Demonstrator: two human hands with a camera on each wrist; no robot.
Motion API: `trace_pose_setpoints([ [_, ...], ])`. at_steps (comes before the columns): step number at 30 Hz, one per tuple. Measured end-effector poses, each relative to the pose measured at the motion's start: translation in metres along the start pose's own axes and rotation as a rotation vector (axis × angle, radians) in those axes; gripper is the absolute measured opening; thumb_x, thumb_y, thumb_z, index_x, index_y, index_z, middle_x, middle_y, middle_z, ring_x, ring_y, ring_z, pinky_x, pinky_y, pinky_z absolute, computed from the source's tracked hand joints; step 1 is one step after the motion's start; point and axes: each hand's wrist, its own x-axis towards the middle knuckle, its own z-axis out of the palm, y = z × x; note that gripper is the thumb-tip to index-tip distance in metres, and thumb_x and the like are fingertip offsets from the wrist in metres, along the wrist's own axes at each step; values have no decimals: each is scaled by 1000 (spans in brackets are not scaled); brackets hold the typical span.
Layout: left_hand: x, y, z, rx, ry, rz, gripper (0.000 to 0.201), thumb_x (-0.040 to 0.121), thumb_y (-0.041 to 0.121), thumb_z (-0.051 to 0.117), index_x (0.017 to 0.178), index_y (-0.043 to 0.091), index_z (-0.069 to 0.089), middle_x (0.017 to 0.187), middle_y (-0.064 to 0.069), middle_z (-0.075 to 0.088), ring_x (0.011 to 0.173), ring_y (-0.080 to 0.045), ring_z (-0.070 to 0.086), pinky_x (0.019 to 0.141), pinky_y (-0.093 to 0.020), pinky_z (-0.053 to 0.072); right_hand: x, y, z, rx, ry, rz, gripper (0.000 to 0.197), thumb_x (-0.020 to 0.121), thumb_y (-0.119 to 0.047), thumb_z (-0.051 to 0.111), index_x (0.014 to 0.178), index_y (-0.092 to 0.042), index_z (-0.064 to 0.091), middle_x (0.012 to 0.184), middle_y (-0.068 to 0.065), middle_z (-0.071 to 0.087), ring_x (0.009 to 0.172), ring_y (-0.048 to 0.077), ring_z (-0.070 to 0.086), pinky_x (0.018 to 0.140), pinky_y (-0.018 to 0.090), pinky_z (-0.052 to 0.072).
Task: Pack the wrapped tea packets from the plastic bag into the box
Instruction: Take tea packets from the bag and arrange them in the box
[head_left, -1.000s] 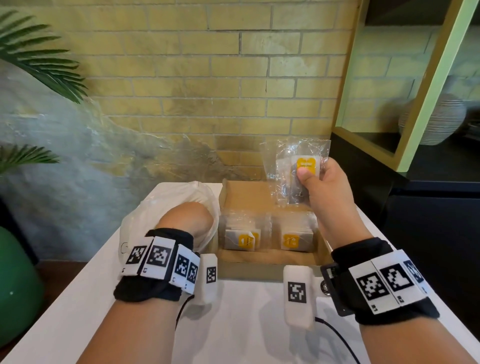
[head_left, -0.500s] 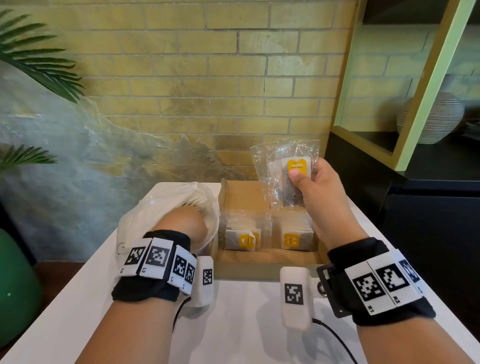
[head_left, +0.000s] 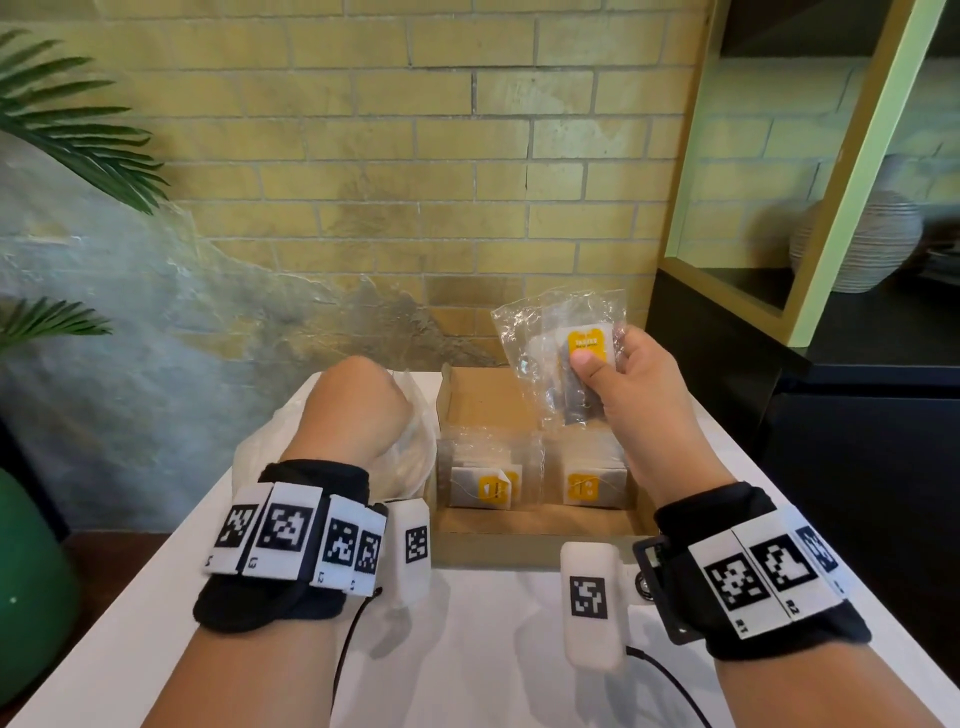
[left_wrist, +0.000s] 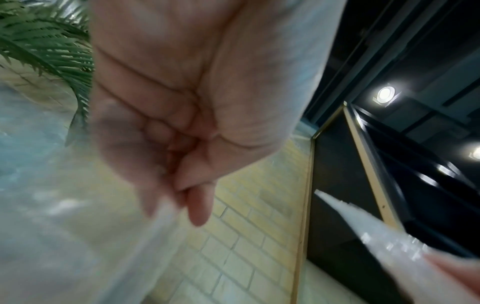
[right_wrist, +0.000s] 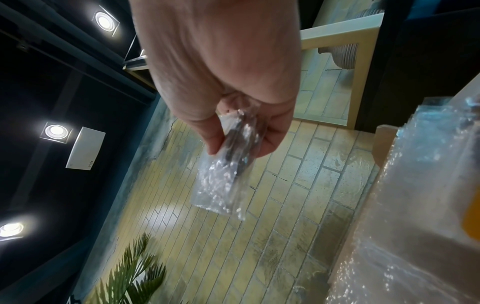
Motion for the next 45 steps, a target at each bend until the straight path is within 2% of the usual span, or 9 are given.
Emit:
trace_pose_setpoints([
  [3,-13,11,-11,-307,124,87,17,86,8,57,75,16,67,65,1,58,52,-11,45,47,-23,33,0,0,-1,-15,-18,-17,14,92,-14,55,87,-26,59,91,6,69,88,23,68,81,44,57],
  [6,-19,21,-13,-500,132,187,25,80,0,62,74,24,62,74,11,60,54,-7,47,51,-19,39,-1,-1,-2,-12,-28,-13,14,92,-13,55,89,-26,58,92,4,69,87,21,68,79,40,58],
  [10,-20,28,-11,-628,121,239,32,78,-3,65,76,29,61,80,15,58,59,-3,49,50,-6,39,0,-3,-2,-12,-20,10,9,93,-15,54,90,-23,59,92,7,66,88,25,65,84,50,54],
  [20,-20,33,-2,-743,99,283,27,81,0,64,70,24,66,67,9,61,61,-4,54,60,-13,45,0,-5,-4,72,-17,-9,11,93,-16,53,88,-25,55,87,2,63,84,23,62,82,46,55],
  [25,-29,40,-6,-964,-145,263,11,82,17,61,82,23,71,78,2,69,76,-11,62,68,-20,50,1,-3,-3,46,62,-67,10,93,-18,53,91,-28,54,102,11,65,95,29,64,84,50,54],
  [27,-29,40,-8,-1053,-296,275,31,70,15,49,94,19,68,94,0,68,82,-11,61,68,-19,51,2,-4,-6,64,92,-104,15,94,-17,50,90,-32,51,98,2,64,94,22,64,81,42,56],
  [32,-28,40,-2,-867,-283,353,52,82,-21,42,109,17,65,97,8,68,81,2,67,76,-13,53,1,-4,-6,94,66,-119,15,94,-16,50,91,-30,51,97,1,63,94,22,64,83,44,55],
  [41,-28,40,-2,-1008,-339,267,49,81,-25,47,96,19,62,97,0,66,90,-7,66,81,-18,53,1,-1,0,141,-4,-48,19,93,-10,51,94,-29,55,99,5,67,96,25,65,89,52,52],
  [45,-29,40,2,-832,-151,261,19,81,2,68,80,22,69,83,-2,71,76,-11,65,78,-27,56,3,2,-1,108,3,-24,13,91,-11,55,91,-24,58,100,12,67,98,36,64,86,57,51],
])
